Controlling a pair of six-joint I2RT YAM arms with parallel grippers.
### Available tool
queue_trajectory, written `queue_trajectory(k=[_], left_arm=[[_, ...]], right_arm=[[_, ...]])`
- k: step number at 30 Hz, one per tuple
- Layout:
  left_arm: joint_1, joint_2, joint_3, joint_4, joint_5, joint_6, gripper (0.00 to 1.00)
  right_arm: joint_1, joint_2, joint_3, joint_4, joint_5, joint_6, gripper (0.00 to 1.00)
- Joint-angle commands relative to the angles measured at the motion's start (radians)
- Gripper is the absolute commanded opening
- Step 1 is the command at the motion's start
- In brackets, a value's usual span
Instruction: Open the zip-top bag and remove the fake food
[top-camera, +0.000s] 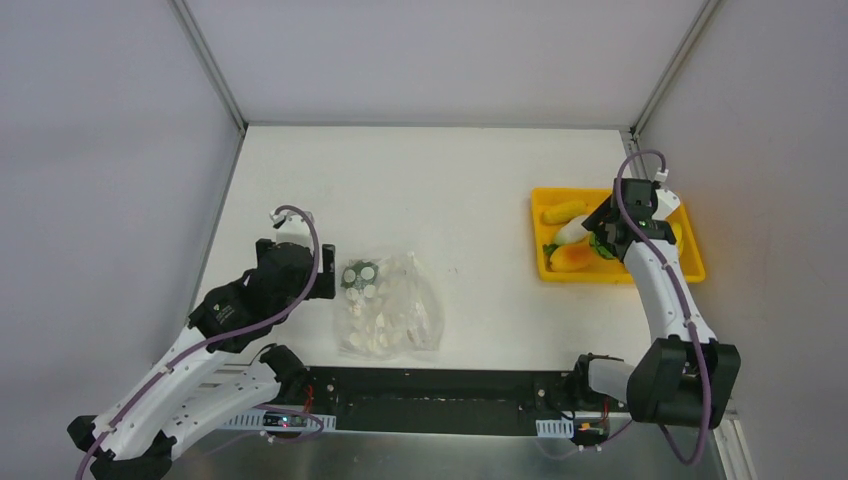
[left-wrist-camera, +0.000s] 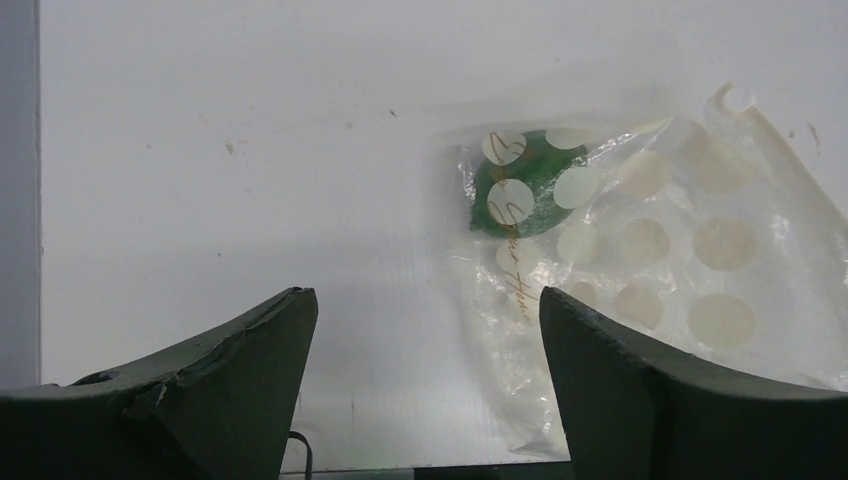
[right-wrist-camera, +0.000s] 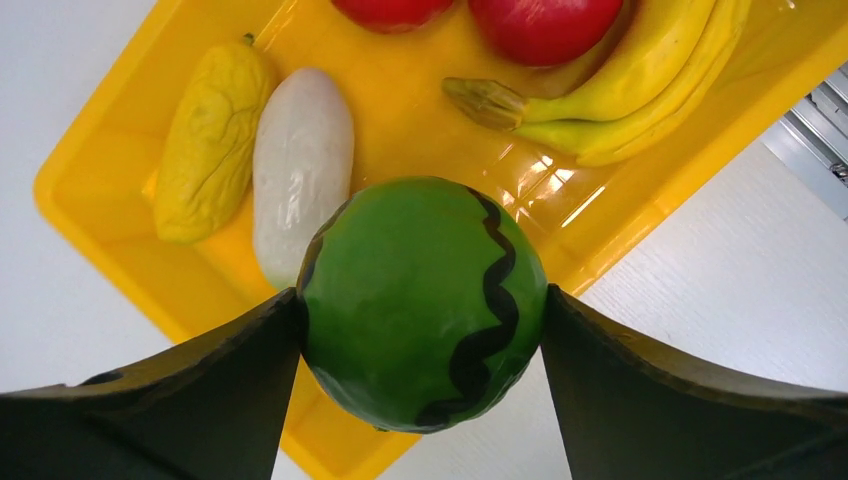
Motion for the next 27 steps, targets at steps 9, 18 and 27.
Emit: queue_trajectory(k=[9, 18, 27], left_arm=[[0.007, 0.043, -0.012, -0.012, -0.083, 0.03, 0.85], [0.027, 0.067, -0.007, -0.008, -0.058, 0.026, 0.86], [0.073, 0.097, -0.005, 0.005, 0.014, 0.024, 0.86]], right_arm=[[-0.065, 0.035, 0.029, 0.024, -0.067, -0.048, 0.99], [-0.049, -0.126, 0.005, -0.012, -0.358, 0.014, 0.94], [0.188, -0.289, -0.158, 0.114, -0.622, 0.249, 0.83]])
